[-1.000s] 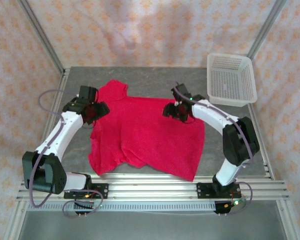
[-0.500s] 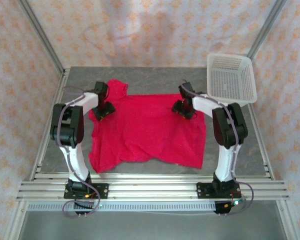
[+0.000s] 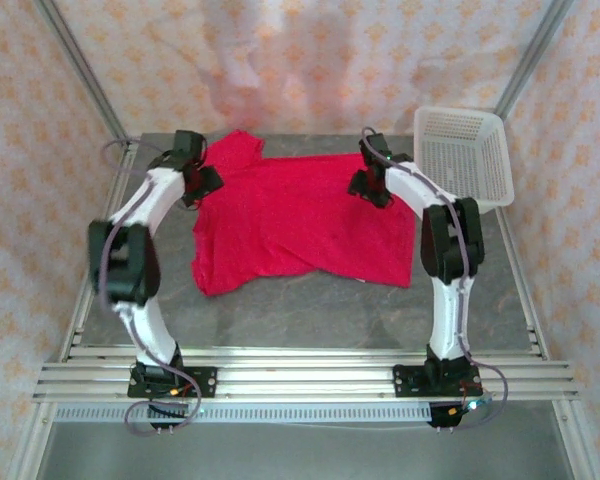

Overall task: Fold the inside-out t-shirt
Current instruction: Move the T-shirt to the center of the table, then smooth out the T-shirt at the center of the table.

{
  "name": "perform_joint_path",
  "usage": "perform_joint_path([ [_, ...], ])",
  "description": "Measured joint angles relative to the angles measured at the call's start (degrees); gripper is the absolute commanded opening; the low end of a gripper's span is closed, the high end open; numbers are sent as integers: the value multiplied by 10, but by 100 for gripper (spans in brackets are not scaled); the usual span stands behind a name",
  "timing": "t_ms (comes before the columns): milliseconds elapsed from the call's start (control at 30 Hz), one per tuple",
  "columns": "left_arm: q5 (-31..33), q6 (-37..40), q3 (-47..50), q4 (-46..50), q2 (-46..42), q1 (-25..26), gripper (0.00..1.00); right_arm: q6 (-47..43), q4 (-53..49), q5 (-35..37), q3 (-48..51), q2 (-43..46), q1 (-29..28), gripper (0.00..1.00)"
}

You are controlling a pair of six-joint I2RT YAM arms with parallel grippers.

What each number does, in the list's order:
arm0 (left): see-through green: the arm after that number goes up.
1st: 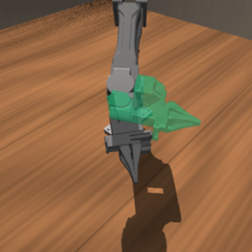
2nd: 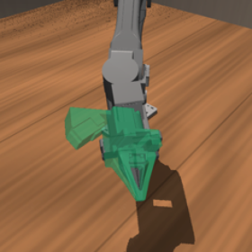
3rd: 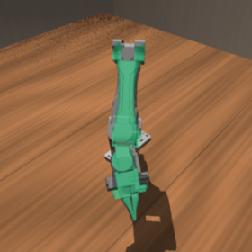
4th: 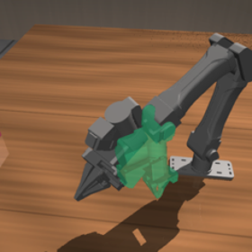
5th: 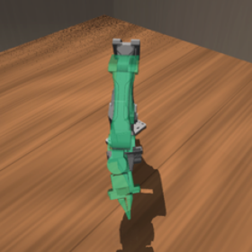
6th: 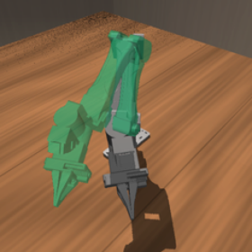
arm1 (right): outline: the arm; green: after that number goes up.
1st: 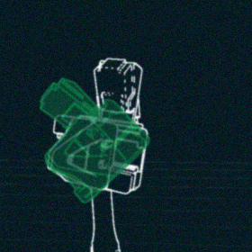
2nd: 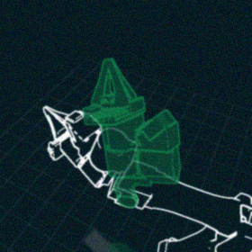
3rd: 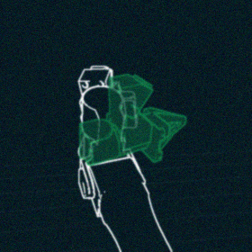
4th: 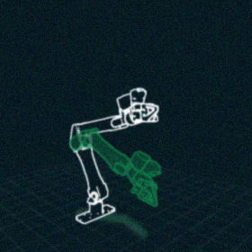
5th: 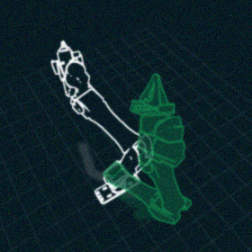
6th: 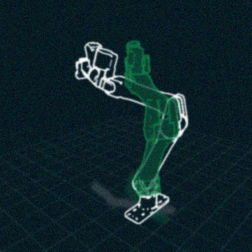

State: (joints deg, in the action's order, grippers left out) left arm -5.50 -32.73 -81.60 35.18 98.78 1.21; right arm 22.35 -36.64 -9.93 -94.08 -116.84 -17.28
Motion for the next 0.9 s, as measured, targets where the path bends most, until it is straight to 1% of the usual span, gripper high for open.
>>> perform_joint_path([
  [100, 27, -3, 111, 7, -167, 0, 61, 0, 8, -4, 88, 105, -42, 61],
  [167, 38, -6, 185, 15, -245, 0, 57, 2, 17, -12, 132, 158, -73, 61],
  [200, 41, -9, 223, 23, -272, 0, 53, 4, 23, -18, 151, 178, -86, 61],
  [233, 41, -14, 263, 31, -298, 0, 52, 7, 28, -23, 169, 193, -97, 60],
  [333, 41, -26, 365, 54, -333, 0, 49, 16, 36, -29, 209, 214, -116, 59],
  [400, 43, -35, 409, 73, -358, 0, 44, 25, 39, -32, 229, 217, -129, 57],
  [467, 51, -43, 424, 85, -380, 0, 40, 31, 43, -35, 244, 219, -146, 57],
  [567, 73, -50, 424, 78, -384, -1, 39, 36, 46, -38, 252, 219, -176, 56],
  [700, 85, -54, 423, 55, -327, -3, 37, 40, 50, -44, 252, 219, -198, 56],
  [900, 53, -71, 422, -19, -235, -5, 33, 40, 50, -42, 252, 219, -198, 56],
])
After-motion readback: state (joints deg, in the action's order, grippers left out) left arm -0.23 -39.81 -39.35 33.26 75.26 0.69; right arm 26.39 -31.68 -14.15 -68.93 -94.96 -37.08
